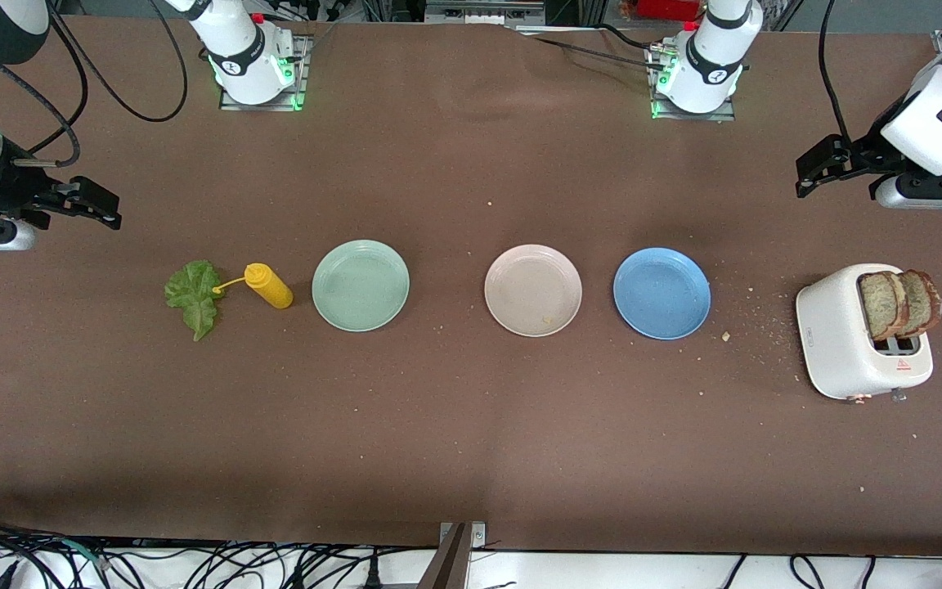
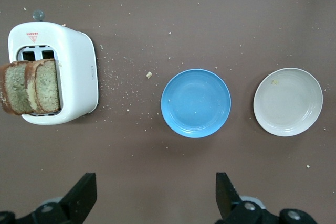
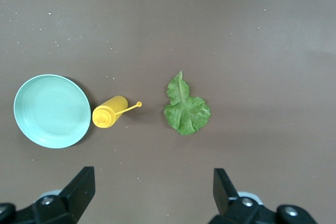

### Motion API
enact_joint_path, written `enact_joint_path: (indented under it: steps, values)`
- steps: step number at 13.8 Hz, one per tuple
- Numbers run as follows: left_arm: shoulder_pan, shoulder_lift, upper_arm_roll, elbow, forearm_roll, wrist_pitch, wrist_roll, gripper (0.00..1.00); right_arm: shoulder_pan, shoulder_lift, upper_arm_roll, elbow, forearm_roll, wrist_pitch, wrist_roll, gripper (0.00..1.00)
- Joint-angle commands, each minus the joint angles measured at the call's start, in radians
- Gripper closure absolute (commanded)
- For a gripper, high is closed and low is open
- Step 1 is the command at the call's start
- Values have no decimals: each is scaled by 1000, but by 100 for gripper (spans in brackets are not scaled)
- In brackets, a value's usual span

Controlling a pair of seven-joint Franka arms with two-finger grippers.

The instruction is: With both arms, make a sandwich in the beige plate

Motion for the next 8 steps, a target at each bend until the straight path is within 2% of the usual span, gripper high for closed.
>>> enact_joint_path:
  steps: [1,8]
  values:
    - [-39,-22,22,-24,21,19,-5,0,5,-10,-2,-19,-2,5,3,0]
    - [-24,1,21,5,20,11,3,0,5,-10,-3,-15,-3,5,2,0]
